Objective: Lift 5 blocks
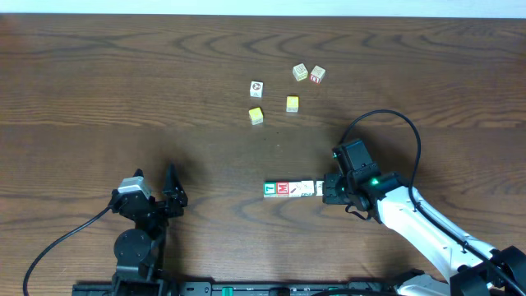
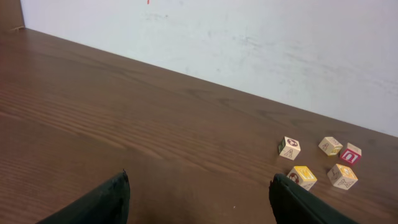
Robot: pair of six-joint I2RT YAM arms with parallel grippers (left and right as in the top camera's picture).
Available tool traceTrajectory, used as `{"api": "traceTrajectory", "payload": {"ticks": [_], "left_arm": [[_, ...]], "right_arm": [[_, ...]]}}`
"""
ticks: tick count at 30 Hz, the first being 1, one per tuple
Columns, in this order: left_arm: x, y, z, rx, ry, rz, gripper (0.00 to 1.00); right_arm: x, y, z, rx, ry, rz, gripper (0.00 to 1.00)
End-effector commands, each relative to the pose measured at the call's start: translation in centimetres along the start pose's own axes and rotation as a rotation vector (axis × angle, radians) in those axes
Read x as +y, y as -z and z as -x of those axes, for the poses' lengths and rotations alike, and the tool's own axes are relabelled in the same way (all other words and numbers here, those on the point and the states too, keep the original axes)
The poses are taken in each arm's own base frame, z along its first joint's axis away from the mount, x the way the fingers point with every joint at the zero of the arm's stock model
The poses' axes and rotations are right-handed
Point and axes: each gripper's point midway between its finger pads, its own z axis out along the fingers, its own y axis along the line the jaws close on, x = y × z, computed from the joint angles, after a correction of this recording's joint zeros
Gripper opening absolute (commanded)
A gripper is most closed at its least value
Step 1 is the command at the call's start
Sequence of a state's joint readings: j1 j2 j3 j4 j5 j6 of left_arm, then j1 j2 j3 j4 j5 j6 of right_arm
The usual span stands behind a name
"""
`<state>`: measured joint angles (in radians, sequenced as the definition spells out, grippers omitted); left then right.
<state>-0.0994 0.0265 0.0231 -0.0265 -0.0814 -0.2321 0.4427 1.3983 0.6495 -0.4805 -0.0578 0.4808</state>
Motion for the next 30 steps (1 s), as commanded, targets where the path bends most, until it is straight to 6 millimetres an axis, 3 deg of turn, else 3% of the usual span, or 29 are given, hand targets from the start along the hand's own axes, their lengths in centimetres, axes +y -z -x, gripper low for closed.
{"api": "traceTrajectory", "payload": {"ticks": [1, 30], "left_arm": [[0.78, -0.11, -1.72, 0.051, -0.010, 0.032, 0.72], [0.80, -0.11, -1.72, 0.050, -0.010, 0.032, 0.72]], "right_arm": [[0.52, 0.11, 0.01, 0.007, 0.017, 0.030, 0.01], [1.29, 0.14, 0.50, -0.012, 0.080, 0.067, 0.01]]}}
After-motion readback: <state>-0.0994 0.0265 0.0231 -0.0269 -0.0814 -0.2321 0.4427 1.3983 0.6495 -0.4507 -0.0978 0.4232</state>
